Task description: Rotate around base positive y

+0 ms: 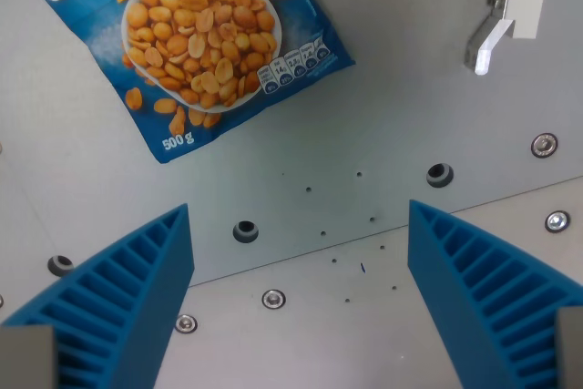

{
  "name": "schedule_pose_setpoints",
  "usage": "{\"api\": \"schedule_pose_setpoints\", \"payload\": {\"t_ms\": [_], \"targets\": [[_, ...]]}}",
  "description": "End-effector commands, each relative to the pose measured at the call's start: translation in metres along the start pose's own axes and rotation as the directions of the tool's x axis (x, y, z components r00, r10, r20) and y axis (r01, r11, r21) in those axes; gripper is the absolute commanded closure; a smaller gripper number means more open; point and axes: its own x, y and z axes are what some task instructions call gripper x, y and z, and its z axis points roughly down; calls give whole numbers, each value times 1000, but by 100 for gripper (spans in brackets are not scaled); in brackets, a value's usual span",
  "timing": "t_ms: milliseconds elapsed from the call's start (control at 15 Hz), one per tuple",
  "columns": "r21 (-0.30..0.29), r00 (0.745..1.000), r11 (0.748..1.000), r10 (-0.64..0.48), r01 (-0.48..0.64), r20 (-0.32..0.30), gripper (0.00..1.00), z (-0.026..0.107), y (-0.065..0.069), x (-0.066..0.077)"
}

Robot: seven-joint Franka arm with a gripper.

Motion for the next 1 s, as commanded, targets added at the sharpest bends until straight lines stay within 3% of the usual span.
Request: {"api": "schedule_pose_setpoints", "payload": {"t_ms": [67, 1000], "targets": [[-2, 1000, 1000, 1, -1, 5, 0, -3, 0, 0], [-51, 983, 999, 5, 5, 184, 0, -3, 0, 0]]}}
